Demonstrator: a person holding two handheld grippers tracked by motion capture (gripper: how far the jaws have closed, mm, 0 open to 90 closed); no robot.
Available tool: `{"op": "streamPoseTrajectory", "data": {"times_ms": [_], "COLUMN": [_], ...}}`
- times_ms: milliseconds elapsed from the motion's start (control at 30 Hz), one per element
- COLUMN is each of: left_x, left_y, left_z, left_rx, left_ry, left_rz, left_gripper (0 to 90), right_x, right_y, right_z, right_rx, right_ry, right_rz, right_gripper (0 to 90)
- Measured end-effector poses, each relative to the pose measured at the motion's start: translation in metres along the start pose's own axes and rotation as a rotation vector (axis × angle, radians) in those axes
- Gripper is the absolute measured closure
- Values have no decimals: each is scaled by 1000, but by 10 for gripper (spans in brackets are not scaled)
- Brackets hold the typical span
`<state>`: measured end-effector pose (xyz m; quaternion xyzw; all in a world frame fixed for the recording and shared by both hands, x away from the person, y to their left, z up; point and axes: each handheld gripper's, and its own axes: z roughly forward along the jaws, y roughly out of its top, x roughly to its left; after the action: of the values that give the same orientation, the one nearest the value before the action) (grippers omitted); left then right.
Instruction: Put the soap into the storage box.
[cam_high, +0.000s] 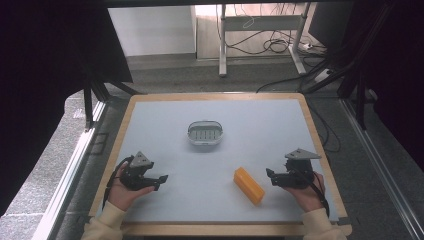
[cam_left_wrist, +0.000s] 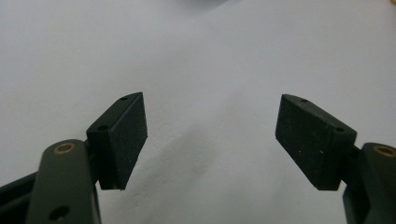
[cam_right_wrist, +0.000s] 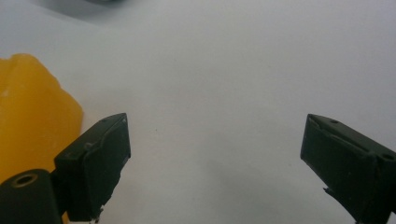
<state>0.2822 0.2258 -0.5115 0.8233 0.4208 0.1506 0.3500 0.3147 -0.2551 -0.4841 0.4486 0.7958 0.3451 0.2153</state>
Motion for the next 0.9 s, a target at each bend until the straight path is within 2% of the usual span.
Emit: {"op": "streamPoseTrajectory", "data": {"times_ms": [300, 467, 767, 900], "left_x": [2, 1, 1, 2], "left_y": [0, 0, 0, 0], "left_z": [0, -1, -1, -3], "left_rx": [2, 2, 0, -7], "left_ry": [-1, -4, -5, -3], "left_rz": [-5, 1, -7, -15], "left_gripper": [250, 250, 249, 250], "right_x": [3, 5, 6, 8], "right_y": [2, 5, 10, 14], "right_z": [0, -7, -14, -18], "right_rx": [27, 28, 18, 14], "right_ry": [7, 0, 30, 29], "right_rz": [-25, -47, -16, -25], "right_gripper": [120, 147, 165, 175]}}
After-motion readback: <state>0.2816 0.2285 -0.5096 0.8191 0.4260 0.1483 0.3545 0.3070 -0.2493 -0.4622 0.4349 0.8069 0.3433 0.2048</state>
